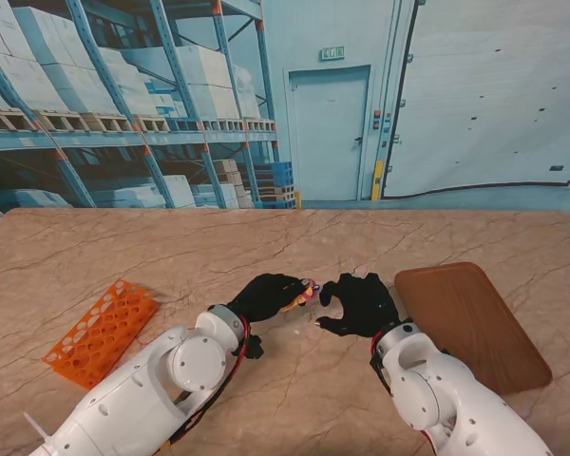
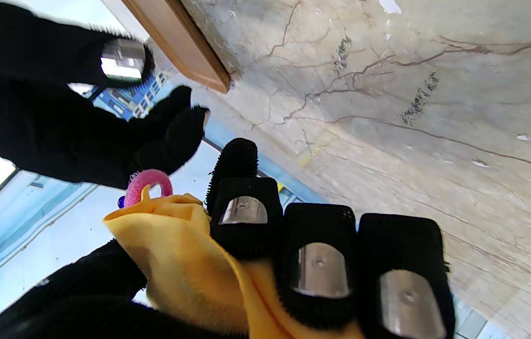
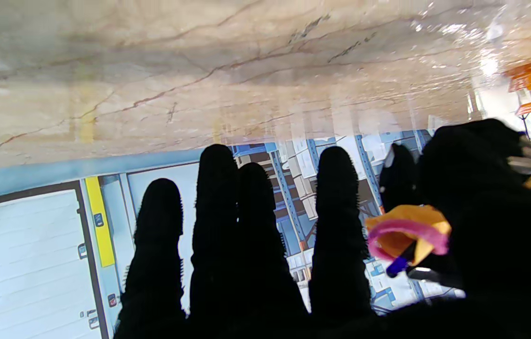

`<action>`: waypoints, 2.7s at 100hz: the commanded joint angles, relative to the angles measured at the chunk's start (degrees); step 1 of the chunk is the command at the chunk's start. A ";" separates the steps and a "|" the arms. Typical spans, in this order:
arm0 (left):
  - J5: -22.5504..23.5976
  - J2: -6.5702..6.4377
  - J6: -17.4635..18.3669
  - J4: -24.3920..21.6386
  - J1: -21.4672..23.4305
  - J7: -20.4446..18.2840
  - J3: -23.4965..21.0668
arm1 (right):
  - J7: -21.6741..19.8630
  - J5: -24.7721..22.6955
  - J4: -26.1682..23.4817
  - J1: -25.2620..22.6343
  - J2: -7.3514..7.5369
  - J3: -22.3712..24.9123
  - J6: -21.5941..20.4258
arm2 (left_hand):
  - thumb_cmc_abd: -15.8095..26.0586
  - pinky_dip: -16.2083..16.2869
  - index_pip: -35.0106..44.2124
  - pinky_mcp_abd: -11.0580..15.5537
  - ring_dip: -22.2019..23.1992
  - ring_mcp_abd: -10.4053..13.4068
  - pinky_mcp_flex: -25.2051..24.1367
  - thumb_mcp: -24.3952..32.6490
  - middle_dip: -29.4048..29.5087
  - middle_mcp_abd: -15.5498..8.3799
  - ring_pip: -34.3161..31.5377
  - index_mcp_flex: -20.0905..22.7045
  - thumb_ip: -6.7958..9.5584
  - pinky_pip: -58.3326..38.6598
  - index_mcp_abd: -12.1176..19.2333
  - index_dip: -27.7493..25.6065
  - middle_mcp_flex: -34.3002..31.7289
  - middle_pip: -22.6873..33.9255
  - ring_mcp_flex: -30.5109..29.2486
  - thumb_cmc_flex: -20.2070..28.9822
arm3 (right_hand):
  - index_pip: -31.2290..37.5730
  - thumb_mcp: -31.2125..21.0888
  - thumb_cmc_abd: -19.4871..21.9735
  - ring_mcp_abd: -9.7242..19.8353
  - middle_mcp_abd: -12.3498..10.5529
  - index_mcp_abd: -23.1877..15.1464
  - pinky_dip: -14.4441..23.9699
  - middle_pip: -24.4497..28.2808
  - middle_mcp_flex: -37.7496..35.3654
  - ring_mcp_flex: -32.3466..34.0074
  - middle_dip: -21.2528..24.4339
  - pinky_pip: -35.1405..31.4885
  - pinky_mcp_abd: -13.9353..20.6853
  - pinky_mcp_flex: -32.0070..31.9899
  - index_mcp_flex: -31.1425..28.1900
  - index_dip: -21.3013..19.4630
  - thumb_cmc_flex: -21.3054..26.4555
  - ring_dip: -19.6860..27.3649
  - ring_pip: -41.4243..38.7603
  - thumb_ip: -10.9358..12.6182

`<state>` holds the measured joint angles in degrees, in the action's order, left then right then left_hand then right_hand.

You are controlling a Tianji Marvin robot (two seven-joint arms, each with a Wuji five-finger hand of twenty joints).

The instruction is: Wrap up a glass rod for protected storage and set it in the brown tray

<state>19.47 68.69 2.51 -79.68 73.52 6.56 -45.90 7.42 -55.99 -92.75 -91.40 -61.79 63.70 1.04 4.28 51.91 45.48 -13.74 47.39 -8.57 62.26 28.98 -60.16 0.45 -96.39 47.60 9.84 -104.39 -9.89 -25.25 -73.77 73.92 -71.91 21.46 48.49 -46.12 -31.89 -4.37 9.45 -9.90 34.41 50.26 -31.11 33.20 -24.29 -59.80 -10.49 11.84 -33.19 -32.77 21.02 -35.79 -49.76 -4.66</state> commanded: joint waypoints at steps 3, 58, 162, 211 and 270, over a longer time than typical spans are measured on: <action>-0.70 0.41 -0.47 -0.67 0.60 0.00 -0.36 | 0.32 -0.83 -0.54 -2.23 0.25 0.12 -1.64 | -0.88 2.10 2.98 3.21 0.88 -1.54 1.07 2.08 -0.04 0.15 -4.88 0.22 3.17 -15.59 -2.09 -1.55 -1.78 1.30 -0.81 -1.42 | -0.21 -2.81 -1.06 0.21 0.25 -1.96 1.30 -0.41 1.10 -0.67 -0.41 0.06 0.64 0.80 1.93 -0.51 1.29 -0.32 0.62 1.98; -0.39 0.50 1.92 -1.04 1.37 1.52 -1.32 | 2.06 29.03 -0.43 -4.17 -4.28 4.12 1.30 | -1.58 0.64 4.95 2.83 0.73 -2.38 0.97 -0.31 0.47 0.45 -4.38 -1.26 -1.35 -15.59 -1.65 -2.62 -0.70 0.92 -0.80 0.27 | 1.66 -7.89 -0.77 -0.16 0.39 -3.46 2.55 -0.26 0.04 -0.42 -0.05 -1.16 1.72 1.24 2.08 7.33 2.07 -0.65 0.04 -3.79; -0.17 0.50 3.16 -1.02 1.38 1.81 -1.18 | -8.68 57.91 0.37 1.60 -5.71 4.14 5.52 | -1.32 0.74 6.98 3.18 0.72 -2.23 1.01 -0.58 0.72 -0.16 -4.27 -1.63 -1.72 -15.59 -1.48 -3.68 -0.90 1.41 -0.80 0.40 | 2.63 -7.49 -2.06 1.57 -0.66 -5.84 5.76 -2.19 3.46 -1.80 -0.90 2.04 3.70 0.58 2.27 7.71 10.45 -2.00 1.37 -5.92; 0.07 0.70 2.55 -1.28 1.60 2.64 -1.21 | -4.51 59.47 0.38 1.16 -7.01 3.83 8.02 | -0.99 1.01 7.99 4.07 0.45 -0.62 1.12 -6.18 0.93 -1.69 -4.70 -2.19 -4.20 -15.59 -1.99 -4.29 -1.62 2.01 -0.84 6.52 | 10.77 -3.37 3.75 0.43 -1.61 -9.27 6.24 -1.57 -4.52 0.54 -0.85 1.70 2.66 1.08 -8.69 10.83 18.80 -2.57 -0.25 -5.81; 0.96 0.94 0.10 -1.78 1.80 3.69 -1.07 | -1.18 42.68 3.09 1.04 -5.69 0.38 0.46 | -6.08 1.18 11.14 5.22 -0.08 0.28 1.23 -10.08 1.48 -3.30 -5.21 -1.41 1.57 -15.59 -2.02 -5.63 -3.08 2.14 -0.85 13.71 | 10.81 -5.51 2.06 -0.26 -1.98 -6.77 6.15 0.12 -14.02 3.69 -0.56 0.19 1.23 2.27 -11.09 10.01 19.37 -3.70 -3.63 -5.84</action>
<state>20.07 69.19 2.59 -81.38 75.00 9.63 -46.97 5.72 -12.24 -89.62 -89.83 -67.41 64.44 2.50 0.04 51.93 54.06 -13.43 47.38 -8.18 62.27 18.77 -58.83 0.36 -96.43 46.55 8.02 -104.56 -10.68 -30.01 -73.74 73.92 -71.91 32.99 57.16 -49.81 -30.92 -5.25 7.93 -15.77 39.31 49.05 -42.85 35.64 -24.89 -58.25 -9.14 13.87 -40.98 -21.87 37.89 -38.73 -51.99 -10.13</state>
